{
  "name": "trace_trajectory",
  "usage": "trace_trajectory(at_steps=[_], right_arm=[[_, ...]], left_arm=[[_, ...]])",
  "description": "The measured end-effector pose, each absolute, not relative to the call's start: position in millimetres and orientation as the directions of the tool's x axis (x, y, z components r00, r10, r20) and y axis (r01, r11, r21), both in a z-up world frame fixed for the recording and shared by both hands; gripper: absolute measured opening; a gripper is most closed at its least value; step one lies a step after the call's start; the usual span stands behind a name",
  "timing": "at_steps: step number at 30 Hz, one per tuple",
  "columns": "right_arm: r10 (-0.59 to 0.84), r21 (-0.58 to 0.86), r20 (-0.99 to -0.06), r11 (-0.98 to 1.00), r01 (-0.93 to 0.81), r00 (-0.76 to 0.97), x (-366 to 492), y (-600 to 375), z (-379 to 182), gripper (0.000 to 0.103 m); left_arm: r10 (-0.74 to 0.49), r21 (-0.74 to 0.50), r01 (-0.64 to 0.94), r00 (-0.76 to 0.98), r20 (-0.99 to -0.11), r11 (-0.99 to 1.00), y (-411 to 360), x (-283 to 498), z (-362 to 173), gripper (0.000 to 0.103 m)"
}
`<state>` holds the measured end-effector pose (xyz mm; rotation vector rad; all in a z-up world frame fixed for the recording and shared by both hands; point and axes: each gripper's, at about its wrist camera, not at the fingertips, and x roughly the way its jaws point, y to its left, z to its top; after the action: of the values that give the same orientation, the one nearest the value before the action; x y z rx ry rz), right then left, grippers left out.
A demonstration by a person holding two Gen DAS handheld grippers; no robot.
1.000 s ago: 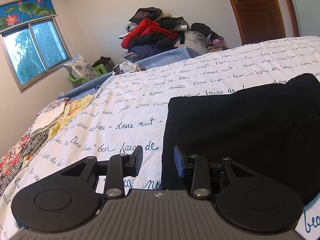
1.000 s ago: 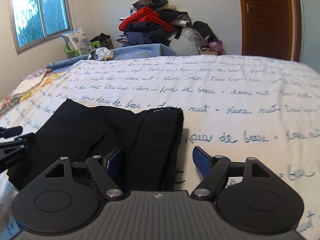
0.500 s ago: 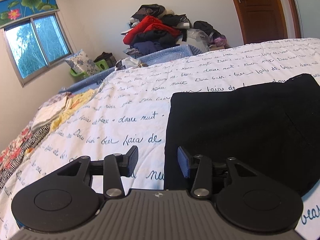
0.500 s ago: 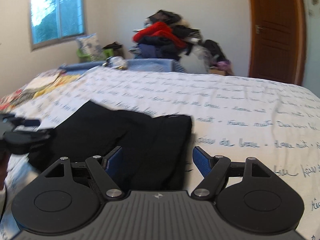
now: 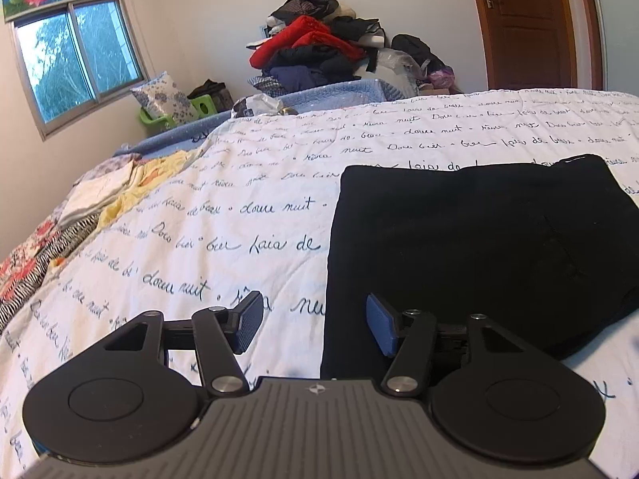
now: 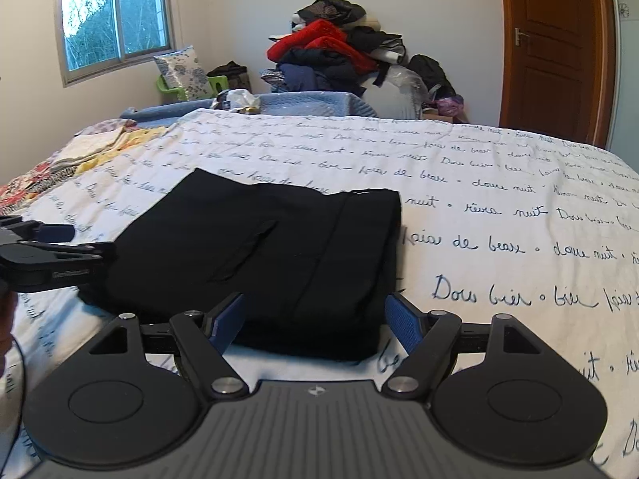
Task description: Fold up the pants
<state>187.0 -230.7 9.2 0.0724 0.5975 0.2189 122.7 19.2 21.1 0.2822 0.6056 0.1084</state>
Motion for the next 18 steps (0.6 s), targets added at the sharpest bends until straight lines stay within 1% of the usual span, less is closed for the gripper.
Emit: trace_trajectory(at_steps=[8,9,11,18], right_arm=[[0.249,0.166,-0.557,0.968,-0.187,0.793,164,-219,12,0.084],[0.248,0.172,-0.56,0.968,-0.182,0.79,162,-217,12,0.087],[0.249,0.184,-0.57,0.967,-0.174,0.783,158,-215,11,0.089],[0.249,0.207,-0.596,0.966,-0.153,0.764,144,-209,4,0.09]], left_arm=[[0.189,0.287,-0.03,0.816,-0.547,0.957,20,108,21,0.063],[0.191,0.287,-0.032,0.815,-0.547,0.957,20,106,20,0.063],[0.198,0.292,-0.037,0.815,-0.545,0.956,20,102,19,0.063],[0.218,0.289,-0.065,0.814,-0.539,0.955,23,91,16,0.063]])
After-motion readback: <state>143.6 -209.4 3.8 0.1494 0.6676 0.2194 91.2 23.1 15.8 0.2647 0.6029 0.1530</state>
